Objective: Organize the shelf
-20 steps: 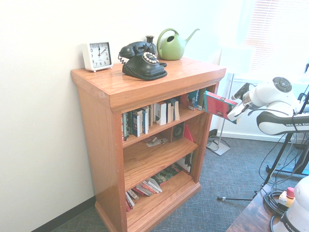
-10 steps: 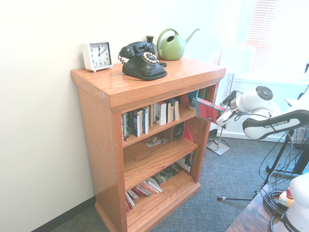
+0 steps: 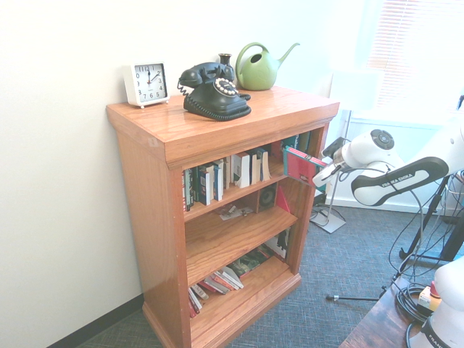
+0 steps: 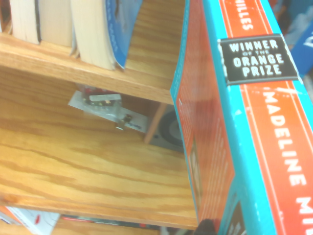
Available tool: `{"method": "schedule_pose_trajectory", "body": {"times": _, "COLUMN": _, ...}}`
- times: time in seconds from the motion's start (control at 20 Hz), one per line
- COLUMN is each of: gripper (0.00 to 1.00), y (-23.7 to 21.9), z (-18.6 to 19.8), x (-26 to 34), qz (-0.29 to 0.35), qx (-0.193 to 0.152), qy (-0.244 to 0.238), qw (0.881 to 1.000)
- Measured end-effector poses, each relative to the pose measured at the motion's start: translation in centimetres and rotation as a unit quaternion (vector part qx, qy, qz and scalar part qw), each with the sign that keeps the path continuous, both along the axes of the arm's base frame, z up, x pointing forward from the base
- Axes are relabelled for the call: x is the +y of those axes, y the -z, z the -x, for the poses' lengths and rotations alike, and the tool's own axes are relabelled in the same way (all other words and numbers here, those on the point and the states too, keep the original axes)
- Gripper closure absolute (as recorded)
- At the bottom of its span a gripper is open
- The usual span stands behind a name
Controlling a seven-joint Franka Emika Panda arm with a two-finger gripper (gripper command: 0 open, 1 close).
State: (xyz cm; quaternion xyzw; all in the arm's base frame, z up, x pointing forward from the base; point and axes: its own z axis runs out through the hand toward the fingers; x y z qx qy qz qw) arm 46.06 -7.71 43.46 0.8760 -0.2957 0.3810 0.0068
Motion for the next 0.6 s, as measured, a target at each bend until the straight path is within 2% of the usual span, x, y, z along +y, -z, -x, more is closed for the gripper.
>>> {"method": "schedule_pose_trajectory", "body": {"times": 0.6, "gripper": 1.00, "y": 1.3, "z": -5.0, "x": 2.1, "qz": -0.047, "qx": -0.001, "qy": -0.001, "qw": 0.999}}
